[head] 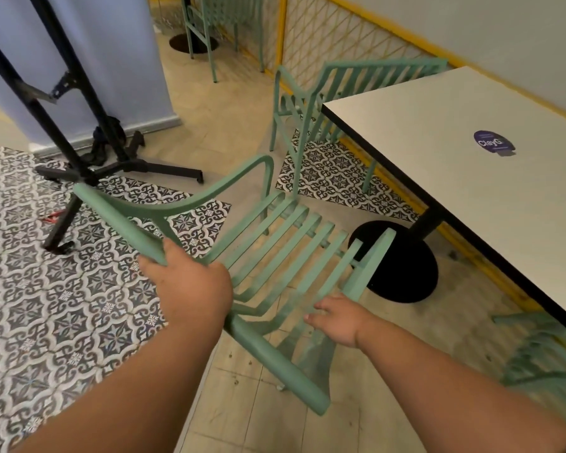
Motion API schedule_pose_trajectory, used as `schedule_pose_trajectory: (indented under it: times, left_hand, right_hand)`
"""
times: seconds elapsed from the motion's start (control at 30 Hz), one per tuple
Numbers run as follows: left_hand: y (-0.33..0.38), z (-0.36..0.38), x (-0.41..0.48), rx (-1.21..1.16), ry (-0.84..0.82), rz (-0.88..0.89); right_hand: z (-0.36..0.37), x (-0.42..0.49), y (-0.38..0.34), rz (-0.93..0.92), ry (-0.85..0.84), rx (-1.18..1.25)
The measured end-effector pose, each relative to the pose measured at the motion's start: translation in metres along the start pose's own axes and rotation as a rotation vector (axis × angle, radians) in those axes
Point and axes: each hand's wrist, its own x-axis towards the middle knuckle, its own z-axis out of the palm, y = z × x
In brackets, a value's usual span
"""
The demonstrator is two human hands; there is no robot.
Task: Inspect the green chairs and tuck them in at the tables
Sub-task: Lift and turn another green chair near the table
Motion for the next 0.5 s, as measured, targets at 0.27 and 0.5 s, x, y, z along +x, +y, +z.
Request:
schedule_pose_trajectory:
  times: [0.27,0.5]
  left_hand:
    - [-0.009,0.008,0.008,-0.032,0.044,0.027]
    - [-0.009,0.012,0.017,-0.048,0.055,0.039]
  right_hand:
    - [-0.028,0.052,0.02,0.033,0.063,-0.259]
    - [-0.009,0.091,0.049,0.127,-0.059,-0.564]
